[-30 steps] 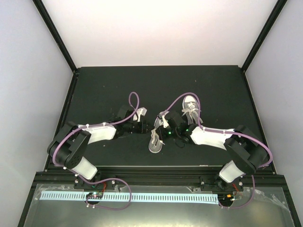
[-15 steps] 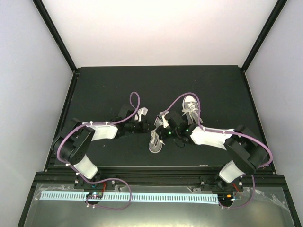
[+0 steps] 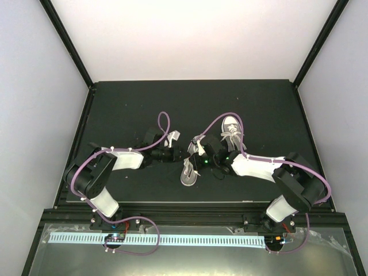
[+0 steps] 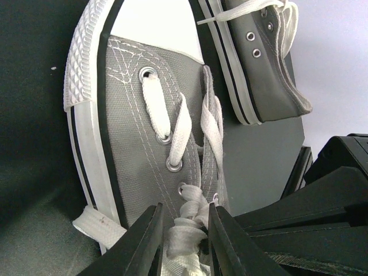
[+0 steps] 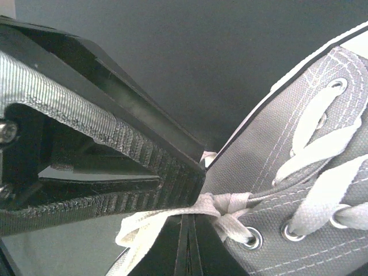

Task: Tie the shoes
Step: Tie the shoelace on the shoe.

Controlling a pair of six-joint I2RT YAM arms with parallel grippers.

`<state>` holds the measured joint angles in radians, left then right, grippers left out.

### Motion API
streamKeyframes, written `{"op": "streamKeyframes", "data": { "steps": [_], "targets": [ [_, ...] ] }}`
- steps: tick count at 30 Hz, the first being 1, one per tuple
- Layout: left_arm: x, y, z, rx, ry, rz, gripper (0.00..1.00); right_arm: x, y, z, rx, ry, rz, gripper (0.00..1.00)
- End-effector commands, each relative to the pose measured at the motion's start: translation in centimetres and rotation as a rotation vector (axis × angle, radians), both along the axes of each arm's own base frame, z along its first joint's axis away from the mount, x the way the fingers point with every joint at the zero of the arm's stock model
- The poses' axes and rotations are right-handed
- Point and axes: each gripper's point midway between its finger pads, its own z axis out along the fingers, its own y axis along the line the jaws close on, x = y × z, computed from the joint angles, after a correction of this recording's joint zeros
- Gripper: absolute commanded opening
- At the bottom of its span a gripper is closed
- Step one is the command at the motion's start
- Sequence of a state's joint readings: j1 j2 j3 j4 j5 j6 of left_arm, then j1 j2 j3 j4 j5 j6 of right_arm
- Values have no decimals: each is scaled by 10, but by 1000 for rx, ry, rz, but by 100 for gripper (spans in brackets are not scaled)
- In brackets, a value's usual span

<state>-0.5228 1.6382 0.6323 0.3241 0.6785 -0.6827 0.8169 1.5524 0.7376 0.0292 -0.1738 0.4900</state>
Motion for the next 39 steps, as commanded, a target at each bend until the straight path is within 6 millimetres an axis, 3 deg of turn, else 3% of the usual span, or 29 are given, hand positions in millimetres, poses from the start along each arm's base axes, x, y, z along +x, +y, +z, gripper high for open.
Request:
{"op": "streamKeyframes", "data": {
  "steps": [1, 12, 17, 21, 26, 29, 33, 39],
  "targets": [
    [1, 0, -1, -10, 4, 0, 24, 5, -6, 5, -6, -36, -28, 2],
    [0, -2, 0, -32, 17, -5, 14, 4, -7, 5, -7, -38, -29, 2],
    [-1, -3, 2, -39, 16, -9, 2, 5, -8, 7, -7, -43, -33, 2],
    [0, -2, 4, -38, 4, 4, 1, 6, -11, 11, -19, -54, -41, 3],
    [5, 1, 12, -39, -19, 35, 2, 6, -18, 35, -16, -92, -56, 33],
    [5, 1, 14, -45, -24, 40, 2, 2, -25, 47, -25, -110, -68, 46],
    [4, 0, 14, -50, -19, 35, 2, -9, -29, 49, -90, -90, -75, 52],
    [2, 0, 14, -54, -16, 28, 2, -24, -16, 49, -159, -97, -46, 57]
  ]
}}
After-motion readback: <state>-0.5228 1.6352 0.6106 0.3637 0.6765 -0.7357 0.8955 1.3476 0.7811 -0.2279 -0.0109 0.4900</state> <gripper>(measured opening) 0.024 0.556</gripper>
